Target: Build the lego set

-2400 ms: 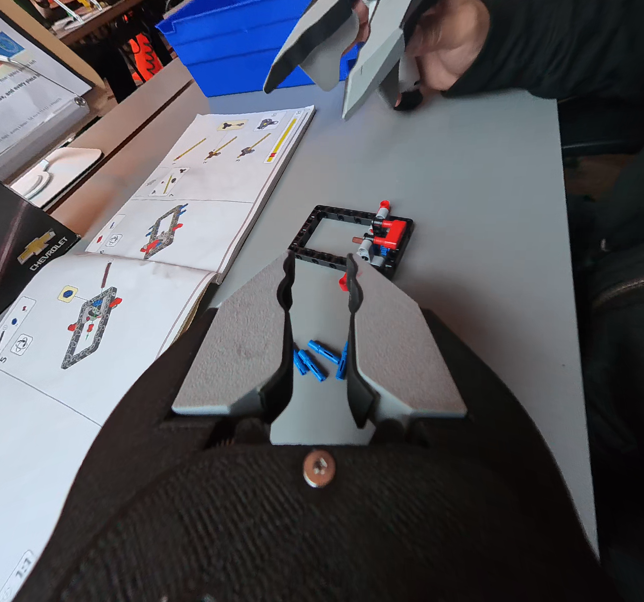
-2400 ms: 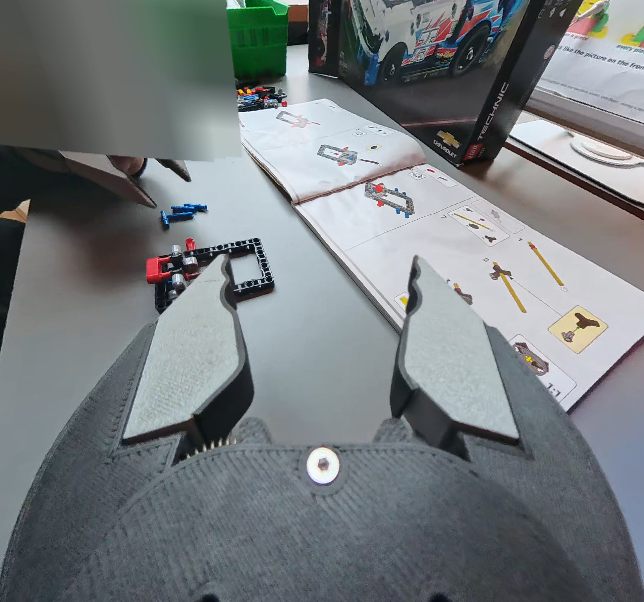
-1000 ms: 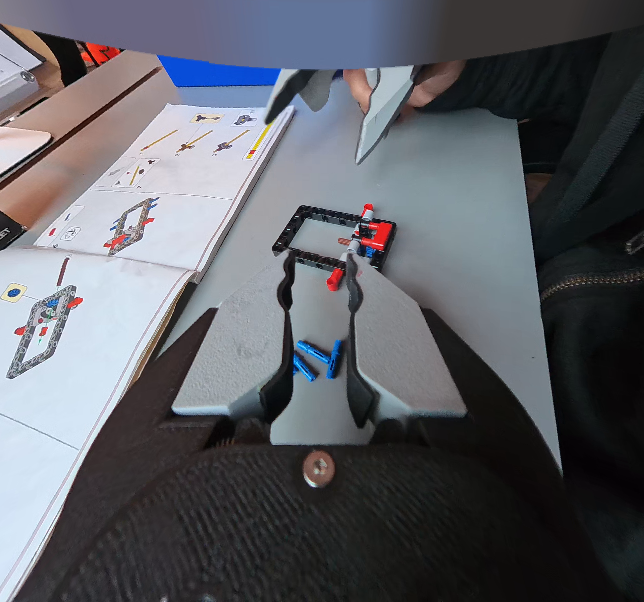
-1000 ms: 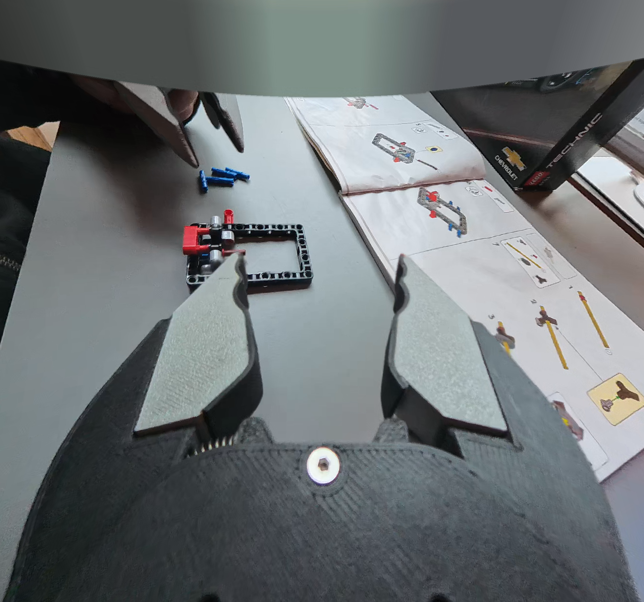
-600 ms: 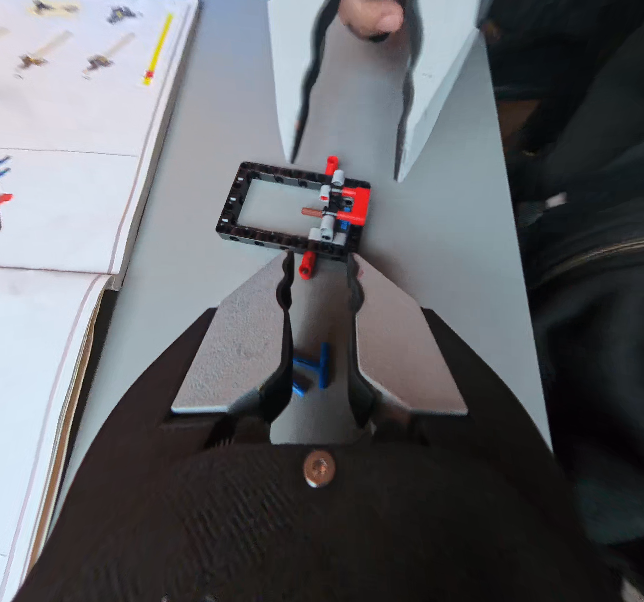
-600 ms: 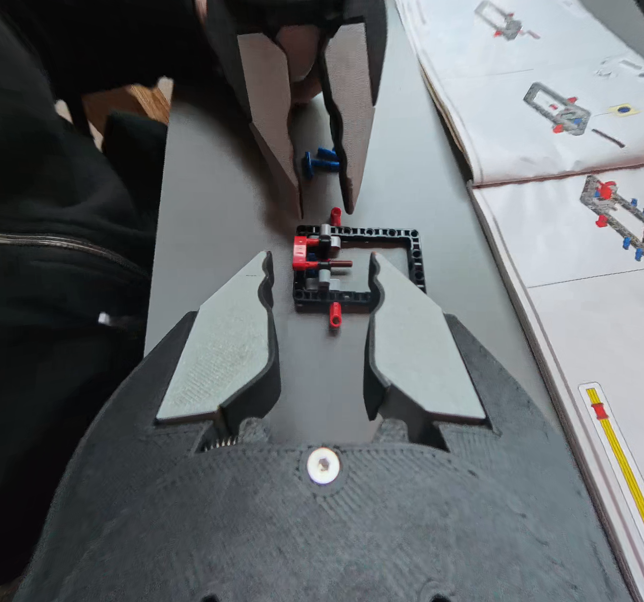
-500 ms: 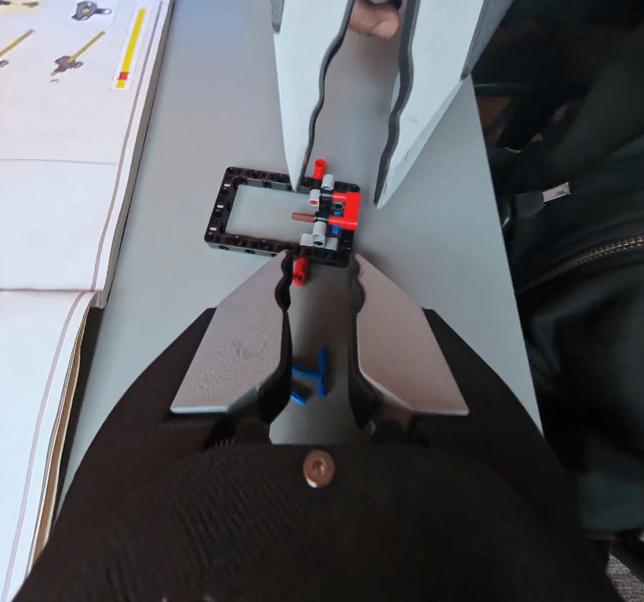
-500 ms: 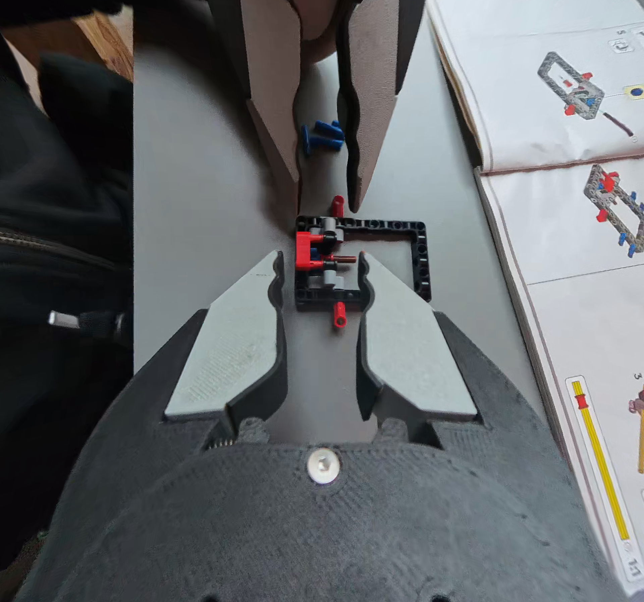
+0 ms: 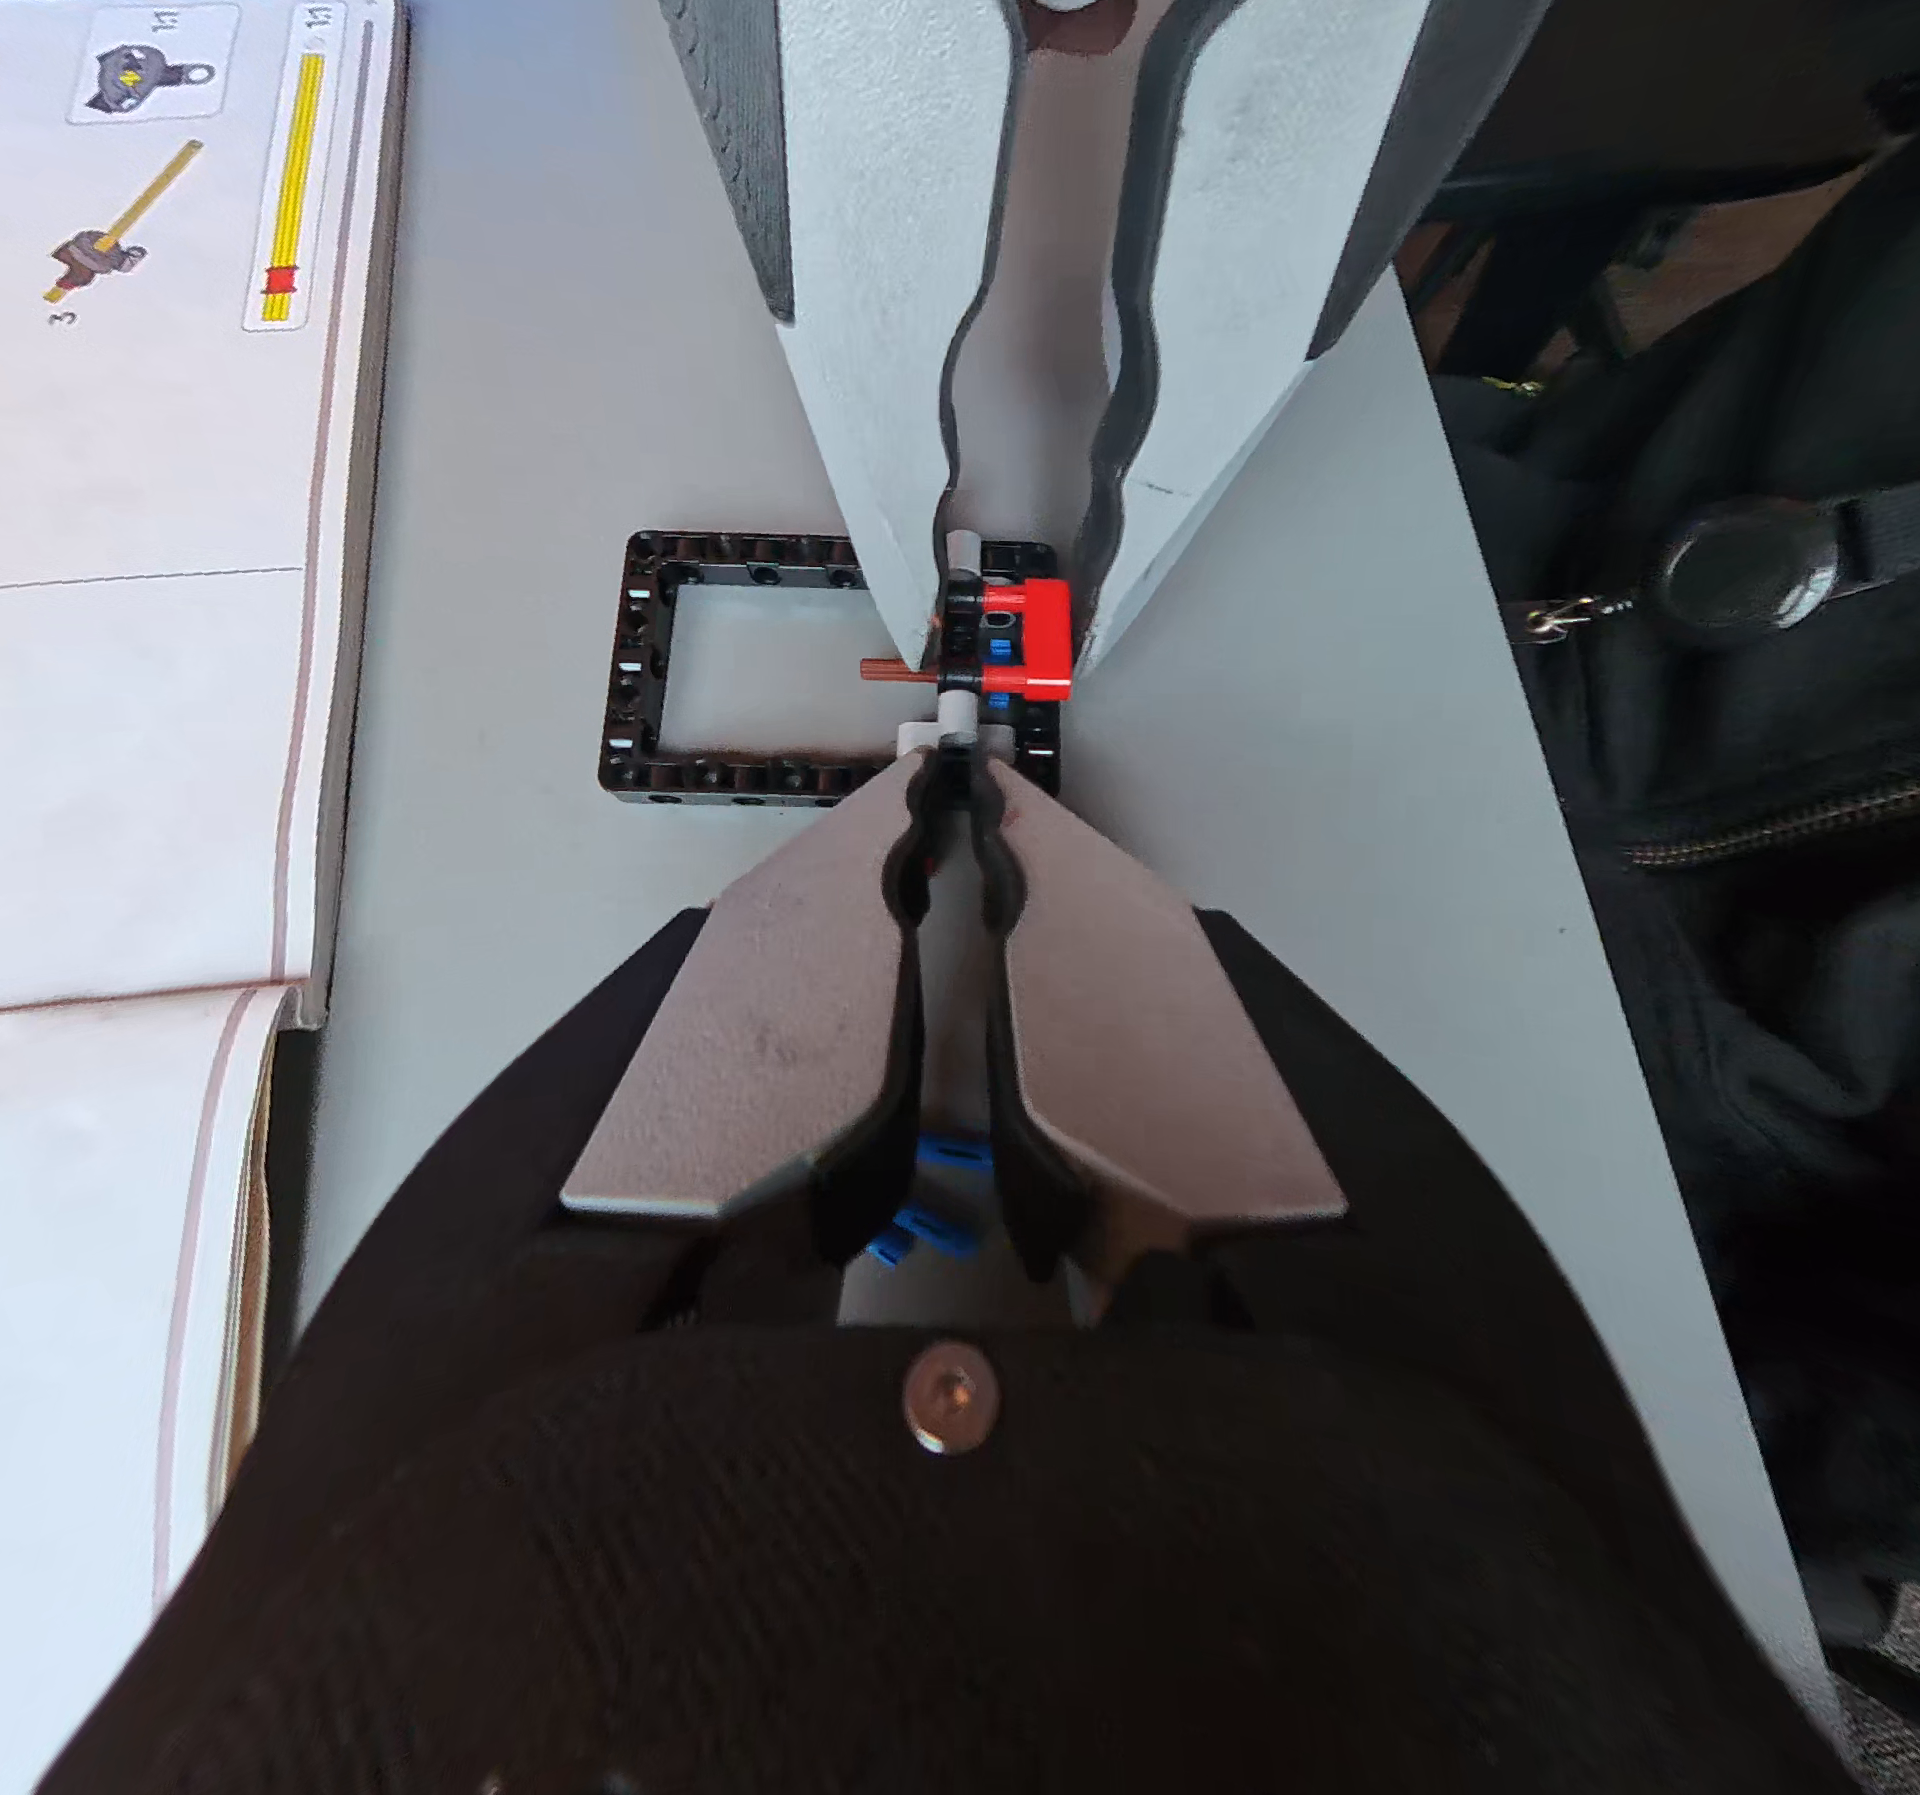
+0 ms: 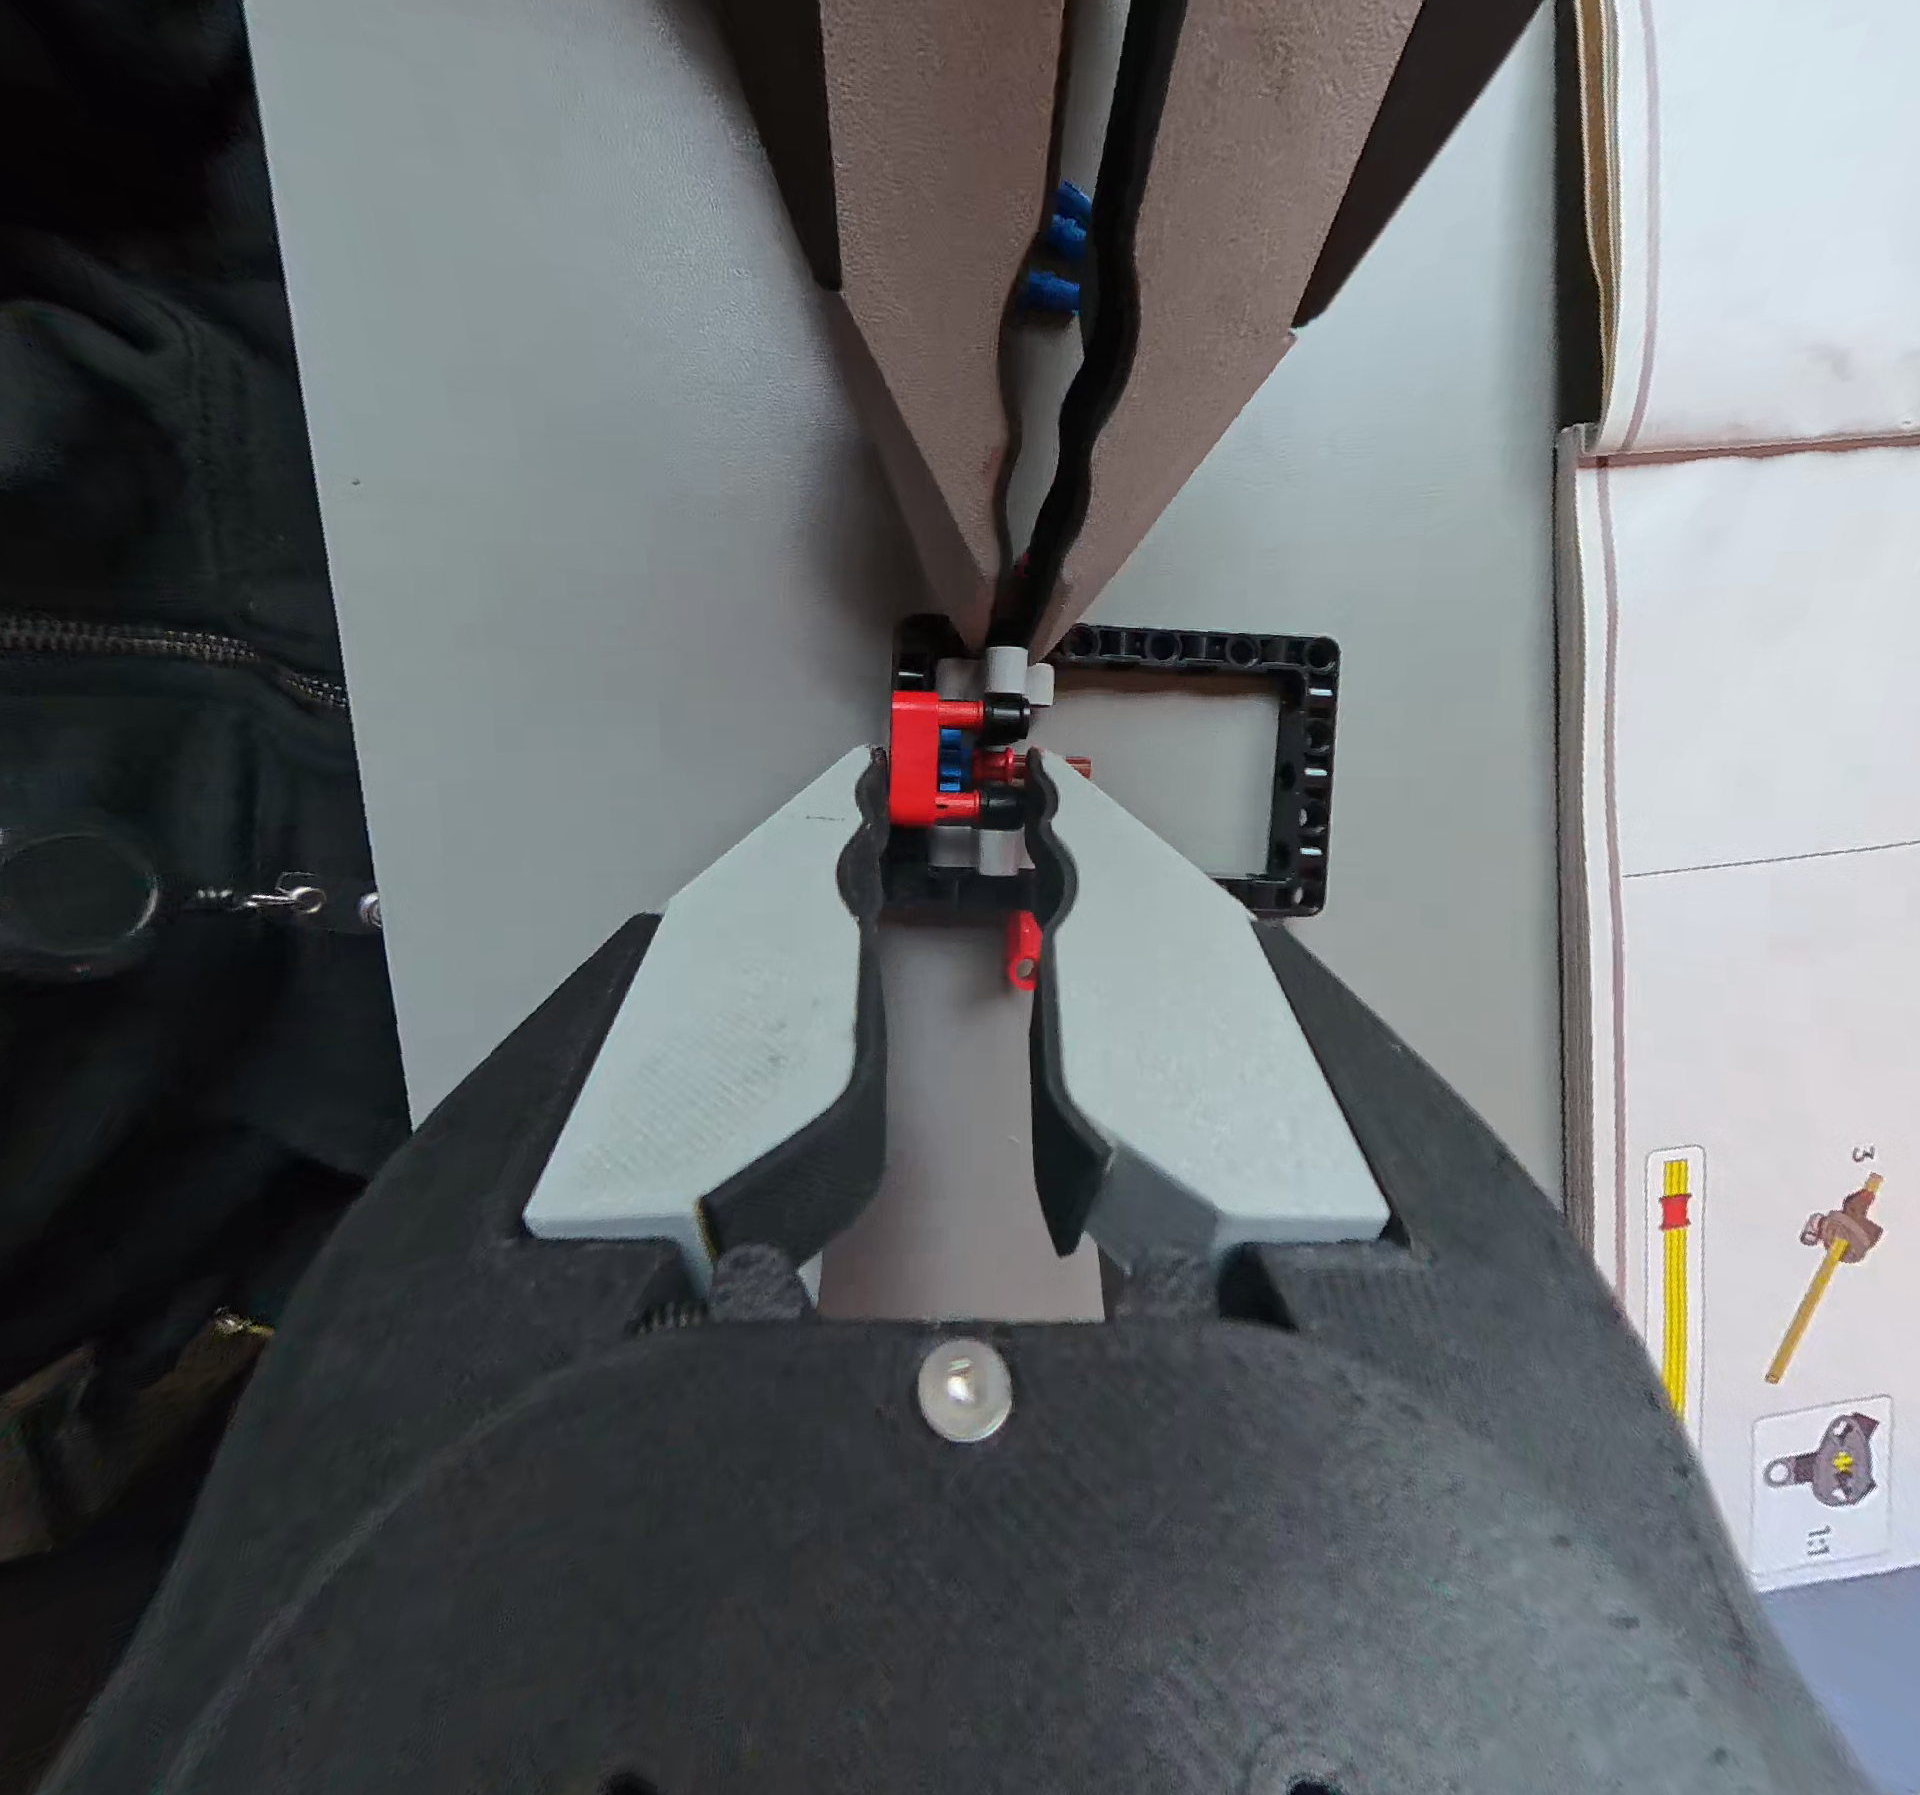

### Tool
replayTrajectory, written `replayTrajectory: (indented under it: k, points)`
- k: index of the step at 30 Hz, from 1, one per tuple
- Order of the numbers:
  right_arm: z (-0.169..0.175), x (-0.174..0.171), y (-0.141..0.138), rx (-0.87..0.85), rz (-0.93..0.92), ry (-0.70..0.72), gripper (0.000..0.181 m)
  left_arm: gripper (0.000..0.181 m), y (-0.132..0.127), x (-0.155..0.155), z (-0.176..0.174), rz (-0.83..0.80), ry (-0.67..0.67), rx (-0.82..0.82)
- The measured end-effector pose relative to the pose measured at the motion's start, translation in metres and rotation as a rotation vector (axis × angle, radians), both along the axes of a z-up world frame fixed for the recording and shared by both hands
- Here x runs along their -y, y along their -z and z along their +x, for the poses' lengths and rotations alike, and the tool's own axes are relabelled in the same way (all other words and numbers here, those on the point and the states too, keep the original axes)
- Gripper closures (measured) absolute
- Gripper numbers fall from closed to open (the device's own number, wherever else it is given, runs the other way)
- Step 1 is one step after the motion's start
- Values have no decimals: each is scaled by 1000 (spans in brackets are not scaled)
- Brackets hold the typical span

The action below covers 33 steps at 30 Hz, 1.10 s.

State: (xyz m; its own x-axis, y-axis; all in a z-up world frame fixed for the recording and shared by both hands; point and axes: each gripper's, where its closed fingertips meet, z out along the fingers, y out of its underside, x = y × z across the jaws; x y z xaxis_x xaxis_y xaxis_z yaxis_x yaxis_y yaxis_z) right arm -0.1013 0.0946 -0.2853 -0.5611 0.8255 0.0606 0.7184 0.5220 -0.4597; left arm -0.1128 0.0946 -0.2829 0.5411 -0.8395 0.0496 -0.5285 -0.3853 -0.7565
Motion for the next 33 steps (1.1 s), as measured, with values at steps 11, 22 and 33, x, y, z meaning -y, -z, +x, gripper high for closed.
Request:
replayTrajectory:
  k: [11,22,33]
  points:
    - [0,-2,1,37,-94,-15,158,181,0,-5,1,19,16,-14]
    - [-1,-5,1,-14,-58,-76,158,172,-1,-5,5,-44,6,45]
    - [-2,-8,0,-58,-81,-44,153,176,0,-10,7,-11,-8,7]
